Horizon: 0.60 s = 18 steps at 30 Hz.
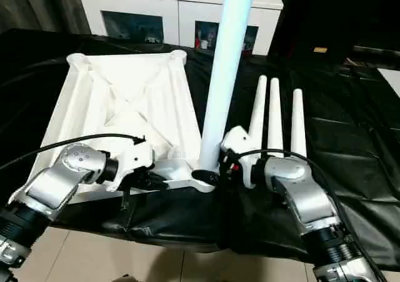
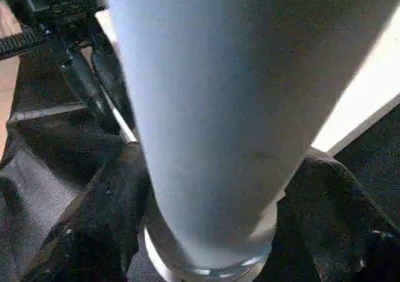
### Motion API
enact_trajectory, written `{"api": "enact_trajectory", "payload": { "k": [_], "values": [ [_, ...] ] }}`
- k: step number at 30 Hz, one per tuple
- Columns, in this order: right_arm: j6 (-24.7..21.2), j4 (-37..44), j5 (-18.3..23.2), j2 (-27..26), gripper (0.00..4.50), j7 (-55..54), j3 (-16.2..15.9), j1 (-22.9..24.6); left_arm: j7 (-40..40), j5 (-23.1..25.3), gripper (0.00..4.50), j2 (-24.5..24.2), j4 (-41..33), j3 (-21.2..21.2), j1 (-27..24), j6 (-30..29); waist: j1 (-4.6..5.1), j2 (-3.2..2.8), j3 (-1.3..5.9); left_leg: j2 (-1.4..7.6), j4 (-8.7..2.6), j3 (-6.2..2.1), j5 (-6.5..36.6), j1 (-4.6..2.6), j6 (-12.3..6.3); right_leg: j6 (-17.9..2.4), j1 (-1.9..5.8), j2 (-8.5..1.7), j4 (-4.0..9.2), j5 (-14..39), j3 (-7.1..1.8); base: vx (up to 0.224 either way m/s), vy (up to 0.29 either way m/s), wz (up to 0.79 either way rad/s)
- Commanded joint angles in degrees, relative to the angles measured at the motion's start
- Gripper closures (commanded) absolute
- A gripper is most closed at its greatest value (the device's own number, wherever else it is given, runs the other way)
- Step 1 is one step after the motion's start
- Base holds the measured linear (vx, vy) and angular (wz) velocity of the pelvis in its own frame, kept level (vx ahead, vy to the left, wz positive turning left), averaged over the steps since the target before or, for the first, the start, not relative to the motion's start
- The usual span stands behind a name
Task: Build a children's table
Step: Rotate leg to tighten
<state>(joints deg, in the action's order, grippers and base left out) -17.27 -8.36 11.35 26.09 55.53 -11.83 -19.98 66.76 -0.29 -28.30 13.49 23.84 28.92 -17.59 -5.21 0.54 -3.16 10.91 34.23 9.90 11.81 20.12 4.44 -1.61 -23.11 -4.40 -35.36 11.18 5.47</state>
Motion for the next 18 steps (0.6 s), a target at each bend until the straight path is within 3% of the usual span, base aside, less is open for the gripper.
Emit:
{"api": "enact_trajectory", "payload": {
  "k": [1,12,15,16,18],
  "values": [
    [0.54,-0.86,-0.97,1.10,1.37,0.80,-0.85,-0.44,0.97,-0.19,4.50,0.25,-0.95,0.37,0.96,1.54,0.12,0.01,3.98,2.49,-3.65,-0.56,3.36,0.08,-4.38,-14.28,3.88,-4.31,3.01,0.41,-3.77,0.000,0.000,0.00],
    [0.60,-3.16,-2.21,0.65,1.96,0.86,-1.99,-0.25,0.57,0.41,4.50,0.11,-0.29,0.44,0.85,1.91,0.14,0.16,3.88,2.48,-3.62,-0.57,4.56,0.12,-4.02,-13.73,3.81,-4.29,3.15,3.07,-3.75,0.000,0.000,0.00],
    [-1.63,-8.59,-3.02,-4.41,1.98,-9.08,0.72,-1.17,-3.47,-0.28,4.50,2.45,0.87,-1.54,0.84,-0.83,0.37,0.08,3.50,2.42,-3.89,-0.56,7.86,-0.11,-2.24,-12.47,3.52,-4.44,4.04,9.87,-3.63,0.000,0.000,0.00],
    [-2.16,-9.51,-2.99,-5.56,1.99,-11.10,1.32,-1.44,-4.64,-0.48,4.50,3.25,1.27,-2.11,1.04,-1.47,0.50,0.28,3.59,2.32,-3.96,-0.74,8.18,0.10,-1.48,-11.30,3.93,-4.51,4.19,12.40,-3.56,0.000,0.000,0.00],
    [-4.47,-14.43,-2.34,-12.21,2.00,-21.27,4.25,-3.30,-11.64,-0.85,4.50,7.82,4.27,-4.79,2.68,-4.83,0.95,0.07,3.44,2.19,-3.93,-0.63,8.84,-0.06,-0.62,-10.58,3.44,-4.42,4.58,14.87,-3.68,0.000,0.000,0.00]
  ]
}}
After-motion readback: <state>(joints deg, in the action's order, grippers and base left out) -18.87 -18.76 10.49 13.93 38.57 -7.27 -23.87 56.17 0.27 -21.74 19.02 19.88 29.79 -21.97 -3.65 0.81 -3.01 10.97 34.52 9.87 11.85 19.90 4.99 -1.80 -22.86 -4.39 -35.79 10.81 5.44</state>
